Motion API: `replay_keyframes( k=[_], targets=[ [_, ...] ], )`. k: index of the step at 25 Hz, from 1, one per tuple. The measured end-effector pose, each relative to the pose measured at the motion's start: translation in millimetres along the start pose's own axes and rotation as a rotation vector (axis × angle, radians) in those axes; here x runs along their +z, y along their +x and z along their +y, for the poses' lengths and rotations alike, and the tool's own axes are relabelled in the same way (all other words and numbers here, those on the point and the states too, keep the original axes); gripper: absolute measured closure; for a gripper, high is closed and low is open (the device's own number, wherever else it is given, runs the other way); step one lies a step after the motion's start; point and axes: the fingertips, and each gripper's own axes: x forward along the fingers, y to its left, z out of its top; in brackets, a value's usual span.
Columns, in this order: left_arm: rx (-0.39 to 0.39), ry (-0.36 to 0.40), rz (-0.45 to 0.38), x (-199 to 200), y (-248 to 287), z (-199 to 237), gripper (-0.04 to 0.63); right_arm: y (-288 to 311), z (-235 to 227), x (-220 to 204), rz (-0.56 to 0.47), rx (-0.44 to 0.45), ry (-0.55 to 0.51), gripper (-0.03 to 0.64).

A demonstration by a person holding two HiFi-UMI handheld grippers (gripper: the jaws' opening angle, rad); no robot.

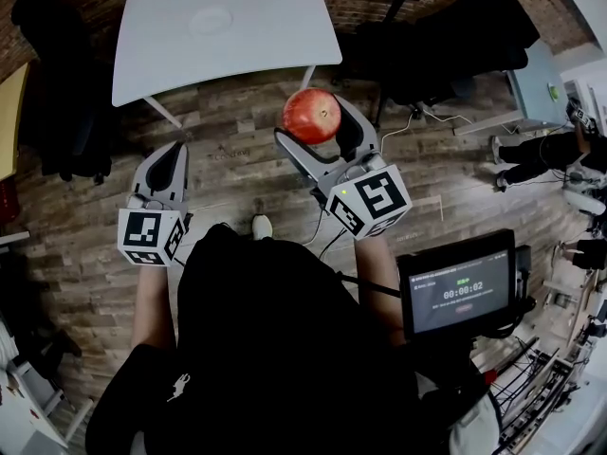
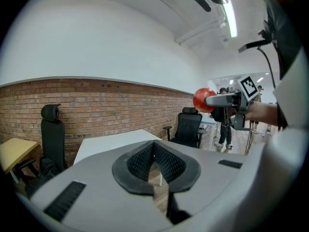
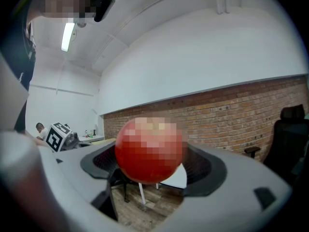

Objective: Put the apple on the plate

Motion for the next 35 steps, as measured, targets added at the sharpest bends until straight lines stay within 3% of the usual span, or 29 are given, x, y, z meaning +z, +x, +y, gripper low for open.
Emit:
replay_keyframes(
  k=[12, 19, 35],
  targets=[
    [0.044, -0.009, 0.021, -3.3, -8.0, 11.5, 0.591, 9.4, 5.6, -1.5, 0.027, 0.019, 0.000, 0.222],
    [-0.013, -0.038, 0.022, -13.9, 33.6, 24.6, 0.591, 40.4, -20.3, -19.4, 0.039, 0.010, 0.027, 0.222],
    [-0.081, -0.052, -0.001, 3.0, 56.0, 68.0, 0.591, 84.8, -17.3, 2.0, 0.039, -0.033, 0.009, 0.222]
  ],
)
